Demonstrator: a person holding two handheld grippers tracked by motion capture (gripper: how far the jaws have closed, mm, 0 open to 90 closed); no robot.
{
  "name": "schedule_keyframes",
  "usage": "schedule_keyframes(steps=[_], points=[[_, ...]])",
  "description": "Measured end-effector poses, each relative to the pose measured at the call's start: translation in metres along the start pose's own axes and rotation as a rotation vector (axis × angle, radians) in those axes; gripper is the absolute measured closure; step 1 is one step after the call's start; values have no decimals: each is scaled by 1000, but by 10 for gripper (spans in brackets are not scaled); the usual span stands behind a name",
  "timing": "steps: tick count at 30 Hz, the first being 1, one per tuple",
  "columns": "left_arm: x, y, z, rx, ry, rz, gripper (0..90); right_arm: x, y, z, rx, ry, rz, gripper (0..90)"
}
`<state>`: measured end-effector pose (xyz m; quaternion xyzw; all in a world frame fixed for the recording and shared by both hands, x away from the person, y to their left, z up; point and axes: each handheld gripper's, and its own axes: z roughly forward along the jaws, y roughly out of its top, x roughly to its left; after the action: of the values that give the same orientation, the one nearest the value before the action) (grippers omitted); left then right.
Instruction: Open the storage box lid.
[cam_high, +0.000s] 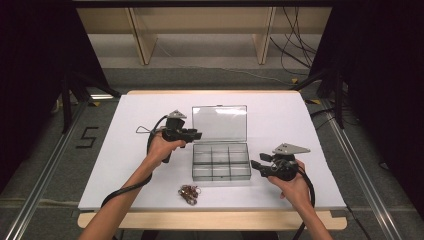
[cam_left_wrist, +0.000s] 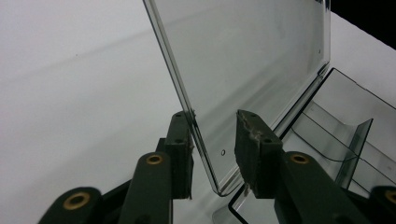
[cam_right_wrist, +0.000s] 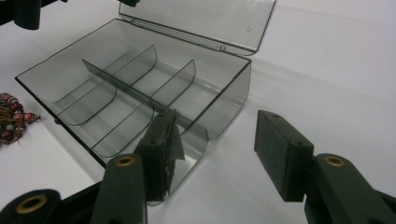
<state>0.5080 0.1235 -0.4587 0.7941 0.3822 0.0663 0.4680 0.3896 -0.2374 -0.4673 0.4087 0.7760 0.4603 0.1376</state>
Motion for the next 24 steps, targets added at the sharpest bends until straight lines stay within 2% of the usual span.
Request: schedule_keyframes(steps=[1,2,3,10,12,19,24], points=[[0,0,0,-5,-3,-8,662,-3,1,-1,2,-17,-36,502],[2,0,1,2,-8,-21,662,-1,0,0,1,4,1,502],[2,0,1,4,-12,-30,661,-3,0,0,2,-10,-36,502],[4,1,2,20,-18,-54,648,-3,1,-1,3,-11,-32,502],[4,1,3,27,-17,-57,641,0,0,0,6,5,17,502],[5,0,5,44,-14,-81,611,-1,-1,0,2,6,8,502],[9,-4,6,57,-28,-139,587,-3,0,-1,13,0,-12,502]])
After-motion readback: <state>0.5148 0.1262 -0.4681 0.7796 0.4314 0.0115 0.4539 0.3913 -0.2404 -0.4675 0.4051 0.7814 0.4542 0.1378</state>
